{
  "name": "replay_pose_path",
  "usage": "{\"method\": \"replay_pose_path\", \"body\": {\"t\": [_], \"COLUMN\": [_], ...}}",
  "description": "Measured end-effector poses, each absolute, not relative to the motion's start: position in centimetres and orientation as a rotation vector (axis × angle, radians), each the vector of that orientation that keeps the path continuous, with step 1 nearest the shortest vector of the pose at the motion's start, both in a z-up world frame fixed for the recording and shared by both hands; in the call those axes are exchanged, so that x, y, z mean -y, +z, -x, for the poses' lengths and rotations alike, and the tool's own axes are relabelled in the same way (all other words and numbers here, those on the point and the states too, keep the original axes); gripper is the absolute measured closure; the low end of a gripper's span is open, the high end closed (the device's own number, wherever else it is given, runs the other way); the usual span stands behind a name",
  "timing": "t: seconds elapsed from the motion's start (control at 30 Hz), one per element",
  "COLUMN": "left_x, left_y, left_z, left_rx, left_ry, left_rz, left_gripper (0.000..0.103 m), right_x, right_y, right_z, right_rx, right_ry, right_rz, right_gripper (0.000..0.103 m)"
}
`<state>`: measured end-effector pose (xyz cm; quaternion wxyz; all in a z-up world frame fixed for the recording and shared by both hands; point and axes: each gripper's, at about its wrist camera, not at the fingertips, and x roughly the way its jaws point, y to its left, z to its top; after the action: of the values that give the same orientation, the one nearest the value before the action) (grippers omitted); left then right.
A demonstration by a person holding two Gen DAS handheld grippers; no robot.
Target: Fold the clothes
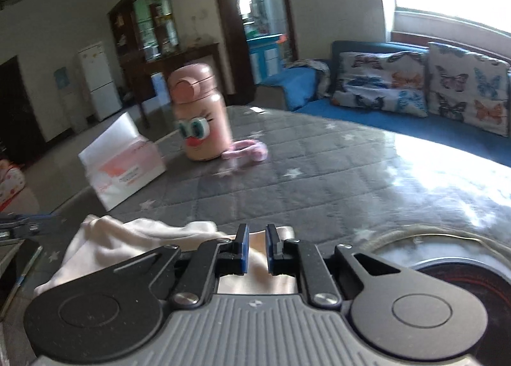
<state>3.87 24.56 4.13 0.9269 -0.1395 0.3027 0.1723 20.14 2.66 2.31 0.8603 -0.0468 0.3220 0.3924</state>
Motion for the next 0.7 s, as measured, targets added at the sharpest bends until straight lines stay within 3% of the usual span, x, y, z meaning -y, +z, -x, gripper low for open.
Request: {"method": "replay_pose_path", "body": {"t": [0.3,0.7], "left_x": [-24.0,-24.8], "left_y": [1.5,0.5], "left_z": [-8.6,-9.1], "left_rx": [-0.677,-0.699], "left_ry": [0.285,0.294], "left_rz": [0.282,0.3], "left_gripper": [0.091,0.091], "right_x": [-6.5,-7.6], "right_y": [0.1,-0.6], "right_z": [-20.2,-20.1], "right_rx": [-0.713,-0.697], "right_ry": [0.929,0.943], "right_rz": [0.151,0.176], "right_gripper": [0.092,0.091]}}
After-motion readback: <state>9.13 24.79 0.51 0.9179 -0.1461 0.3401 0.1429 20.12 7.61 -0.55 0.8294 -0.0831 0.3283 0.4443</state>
